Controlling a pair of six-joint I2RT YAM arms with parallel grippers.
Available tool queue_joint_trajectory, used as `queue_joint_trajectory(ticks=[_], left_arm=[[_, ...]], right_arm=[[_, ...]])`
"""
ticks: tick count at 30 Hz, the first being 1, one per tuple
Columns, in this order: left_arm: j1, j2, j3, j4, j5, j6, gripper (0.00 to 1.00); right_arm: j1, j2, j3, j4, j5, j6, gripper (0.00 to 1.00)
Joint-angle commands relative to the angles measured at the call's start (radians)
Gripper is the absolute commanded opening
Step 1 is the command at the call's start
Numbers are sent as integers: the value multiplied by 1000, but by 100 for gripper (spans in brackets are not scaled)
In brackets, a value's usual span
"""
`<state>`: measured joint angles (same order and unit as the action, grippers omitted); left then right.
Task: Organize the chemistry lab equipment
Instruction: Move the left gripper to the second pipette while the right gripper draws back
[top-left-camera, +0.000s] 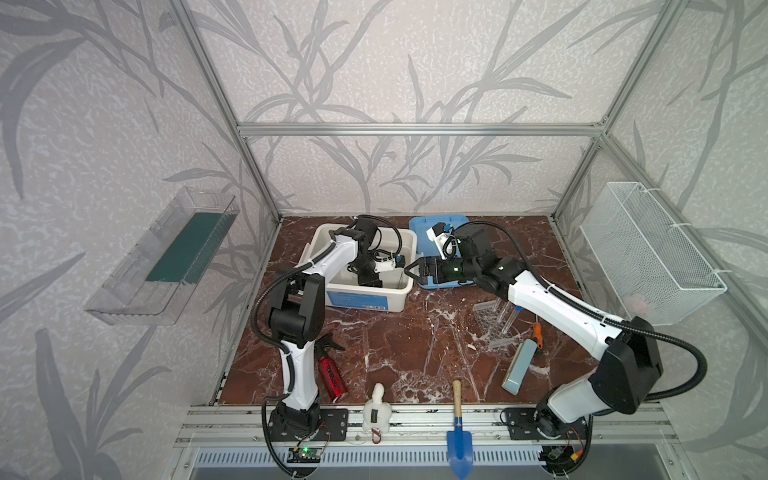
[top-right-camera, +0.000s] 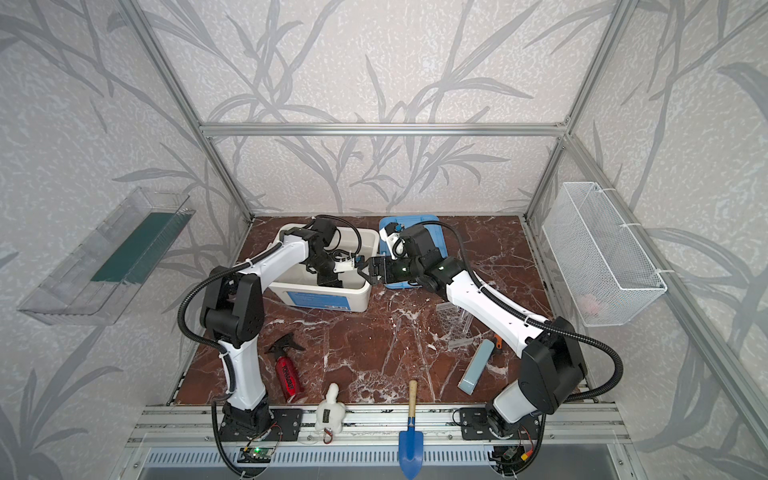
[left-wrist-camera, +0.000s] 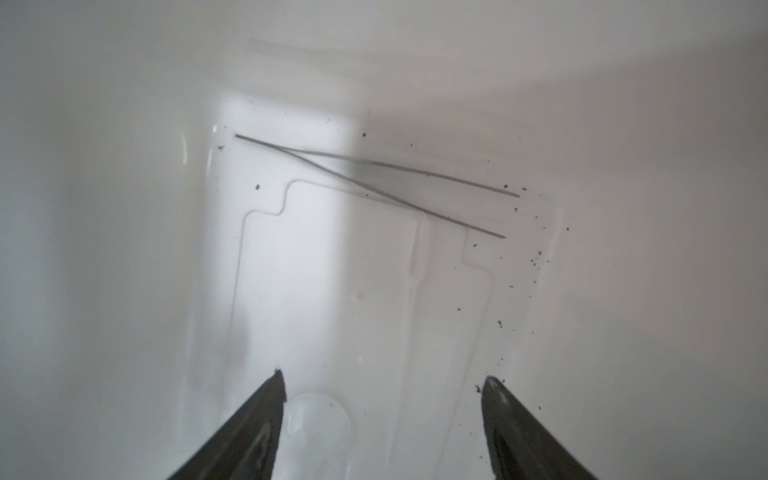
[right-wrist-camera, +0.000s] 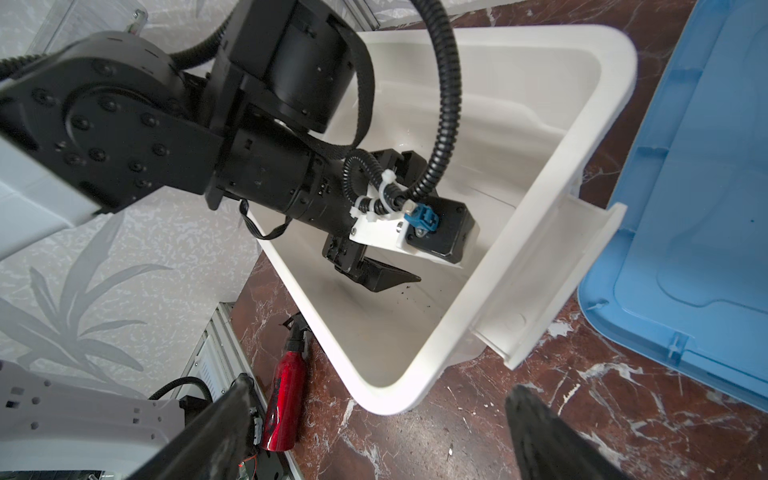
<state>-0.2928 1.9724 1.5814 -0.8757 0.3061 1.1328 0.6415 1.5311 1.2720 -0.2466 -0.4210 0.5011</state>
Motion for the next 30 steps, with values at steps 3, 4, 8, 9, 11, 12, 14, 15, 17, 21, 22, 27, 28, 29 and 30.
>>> queue_joint_trajectory(ticks=[3, 4, 8, 9, 11, 12, 14, 15, 17, 21, 22, 27, 28, 29, 30], left_arm=[[4, -86, 0, 7, -11, -18, 81], [4, -94, -3, 7, -17, -18, 81], [6, -138, -16, -3, -44, -19, 82], [7, -154, -23, 1, -43, -18, 82], [7, -197, -33, 18, -35, -67, 83], [6, -218, -36, 34, -29, -89, 82], [6, -273, -58, 97, -30, -134, 84], [6, -300, -76, 128, -28, -142, 84], [4, -363, -120, 203, -32, -156, 86], [3, -467, -128, 236, 3, -246, 87], [-1, -496, -137, 249, 16, -263, 87], [-25, -626, -201, 405, -3, -534, 99], [-31, -648, -202, 434, -25, -649, 99], [-38, -668, -191, 436, -30, -758, 99], [-42, -684, -178, 425, -15, -841, 99]], right_arm=[[-2, -22, -3, 0, -10, -2, 95], [-2, -28, -6, -2, -8, -4, 95], [-4, -47, -10, -8, 8, -9, 95], [-4, -51, -9, -10, 10, -10, 95], [-4, -61, -8, -14, 14, -12, 95], [-6, -67, -4, -20, 16, -16, 95], [-6, -83, 6, -42, 24, -29, 95], [-7, -90, 7, -49, 30, -34, 95], [-14, -115, -4, -57, 42, -39, 95], [-40, -157, -38, -55, 46, -36, 95], [-49, -168, -48, -55, 45, -36, 95], [-87, -224, -89, -92, 47, -48, 95], [-93, -242, -99, -103, 48, -51, 95], [-100, -258, -108, -115, 53, -56, 95], [-103, -272, -119, -122, 57, -60, 95]])
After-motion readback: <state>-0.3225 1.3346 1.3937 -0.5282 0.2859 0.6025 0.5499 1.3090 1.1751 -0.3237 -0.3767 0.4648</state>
